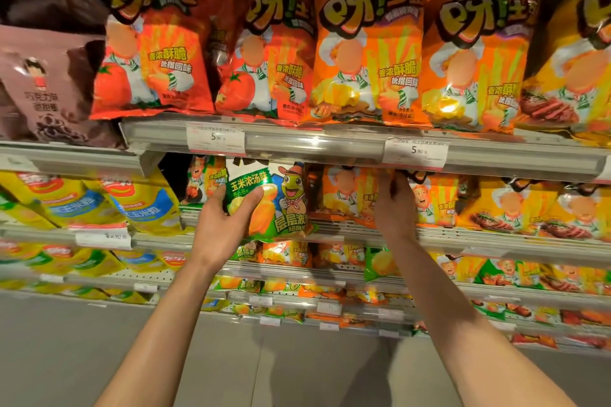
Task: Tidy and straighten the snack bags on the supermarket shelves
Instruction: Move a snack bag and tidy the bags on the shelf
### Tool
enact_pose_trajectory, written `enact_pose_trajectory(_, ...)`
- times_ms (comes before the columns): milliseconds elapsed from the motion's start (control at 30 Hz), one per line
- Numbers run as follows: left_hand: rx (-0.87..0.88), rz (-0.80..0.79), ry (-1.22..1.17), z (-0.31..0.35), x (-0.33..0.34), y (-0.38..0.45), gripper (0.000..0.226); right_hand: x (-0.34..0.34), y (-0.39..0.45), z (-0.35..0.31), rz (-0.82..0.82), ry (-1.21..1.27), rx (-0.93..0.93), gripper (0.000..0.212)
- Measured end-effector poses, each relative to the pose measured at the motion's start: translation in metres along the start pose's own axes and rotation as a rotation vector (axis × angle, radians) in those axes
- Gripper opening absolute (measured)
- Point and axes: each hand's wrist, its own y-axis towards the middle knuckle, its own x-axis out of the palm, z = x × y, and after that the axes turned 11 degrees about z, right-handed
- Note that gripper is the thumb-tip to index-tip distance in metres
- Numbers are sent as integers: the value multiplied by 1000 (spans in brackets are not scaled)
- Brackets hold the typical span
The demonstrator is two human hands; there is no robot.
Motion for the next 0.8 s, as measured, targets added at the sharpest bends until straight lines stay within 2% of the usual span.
enact_pose_trajectory(67,-15,-6,5,0,2,0,30,0,-6,0,-84,-12,3,23)
enact_pose_trajectory(200,14,-29,46,-8,7,6,62,-1,-9,14,-189,-62,6,49)
enact_pose_trajectory(433,11,-22,9,1,7,1,69,11,5,17,-286,-162,51,61)
enact_pose_trajectory(500,11,-34,-10,3,5,-2,68,9,4,22,-305,-253,50,57)
enact_pose_trajectory(567,8,-64,-62,-1,3,-3,52,5,5,24,-298,-285,21,53)
enact_pose_trajectory(633,-3,-91,-96,-3,2,-5,47,1,6,22,-302,-227,5,41)
enact_pose_trajectory(733,-2,-107,-105,-2,3,-11,36,-7,4,20,-334,-76,1,9)
enact_pose_trajectory(800,-12,-134,-159,-1,4,-17,28,-19,-4,15,-277,17,90,11)
